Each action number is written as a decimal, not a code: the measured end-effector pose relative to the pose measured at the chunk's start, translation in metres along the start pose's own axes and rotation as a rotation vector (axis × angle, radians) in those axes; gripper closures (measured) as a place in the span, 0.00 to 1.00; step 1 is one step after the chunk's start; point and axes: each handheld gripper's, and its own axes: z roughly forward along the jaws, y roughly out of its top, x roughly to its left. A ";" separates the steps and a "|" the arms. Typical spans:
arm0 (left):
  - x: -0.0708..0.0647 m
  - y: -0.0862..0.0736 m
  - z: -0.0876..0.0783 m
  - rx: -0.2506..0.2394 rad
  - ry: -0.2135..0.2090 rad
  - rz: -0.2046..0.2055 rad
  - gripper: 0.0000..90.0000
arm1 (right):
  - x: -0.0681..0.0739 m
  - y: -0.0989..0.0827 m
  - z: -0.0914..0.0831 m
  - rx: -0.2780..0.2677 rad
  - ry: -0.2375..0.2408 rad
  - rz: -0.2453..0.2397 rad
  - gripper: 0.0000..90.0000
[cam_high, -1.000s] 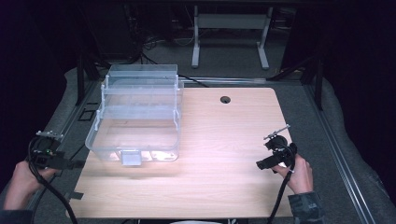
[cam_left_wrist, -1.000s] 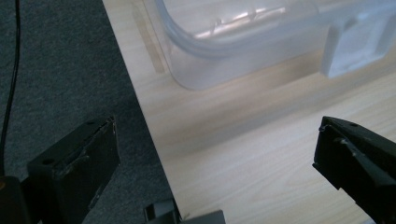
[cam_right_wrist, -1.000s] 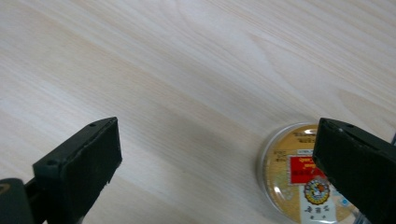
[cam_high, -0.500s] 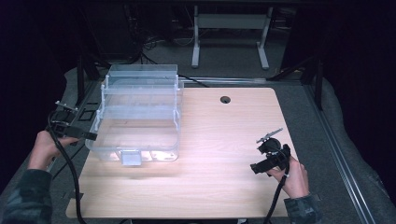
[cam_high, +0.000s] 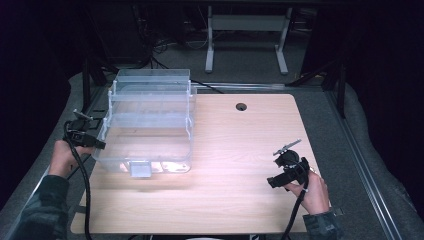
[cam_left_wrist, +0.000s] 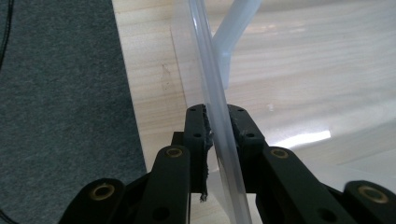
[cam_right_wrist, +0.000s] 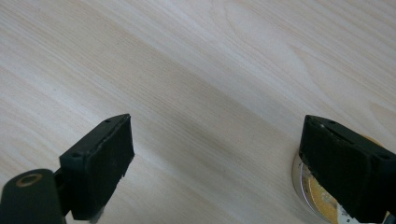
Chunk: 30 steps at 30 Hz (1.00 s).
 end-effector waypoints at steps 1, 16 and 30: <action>-0.001 0.000 0.000 -0.002 0.007 0.006 0.88 | 0.000 0.000 0.000 0.000 0.000 0.000 0.11; -0.018 -0.004 0.001 -0.011 0.056 0.117 0.87 | -0.008 -0.010 -0.004 -0.017 -0.021 0.029 0.08; -0.040 -0.006 0.004 0.009 0.017 0.186 0.83 | -0.016 -0.014 -0.009 -0.067 -0.024 0.043 0.05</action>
